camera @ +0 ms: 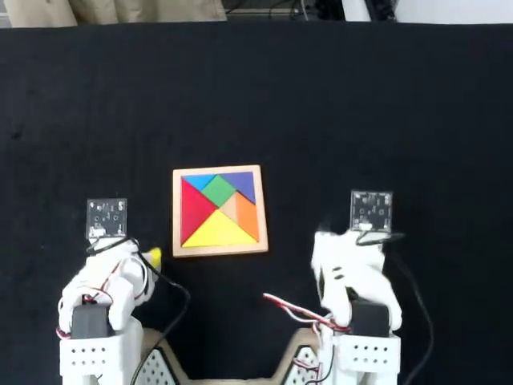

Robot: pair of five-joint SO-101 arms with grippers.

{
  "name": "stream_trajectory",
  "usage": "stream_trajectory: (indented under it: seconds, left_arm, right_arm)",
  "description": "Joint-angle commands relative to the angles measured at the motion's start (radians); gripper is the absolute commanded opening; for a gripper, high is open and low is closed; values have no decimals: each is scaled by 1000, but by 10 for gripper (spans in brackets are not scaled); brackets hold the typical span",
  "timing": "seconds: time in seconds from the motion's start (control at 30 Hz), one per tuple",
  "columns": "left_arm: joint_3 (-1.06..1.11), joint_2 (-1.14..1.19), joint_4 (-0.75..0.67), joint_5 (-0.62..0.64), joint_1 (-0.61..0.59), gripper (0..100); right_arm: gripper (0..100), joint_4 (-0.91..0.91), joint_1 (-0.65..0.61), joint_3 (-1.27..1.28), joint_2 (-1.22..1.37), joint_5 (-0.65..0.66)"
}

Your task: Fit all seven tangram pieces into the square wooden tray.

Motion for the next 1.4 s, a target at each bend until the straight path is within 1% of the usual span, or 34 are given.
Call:
stream_trajectory:
  seconds: [0.0, 0.07, 1.37]
  left_arm:
    - [21, -5, 28, 58, 2, 217]
    - [21, -5, 28, 72, 2, 214]
    - [21, -5, 29, 68, 4, 213]
  right_arm:
    - [12, 187, 6, 1, -59, -21]
    - [12, 256, 3, 1, -59, -21]
    - [12, 253, 6, 1, -59, -21]
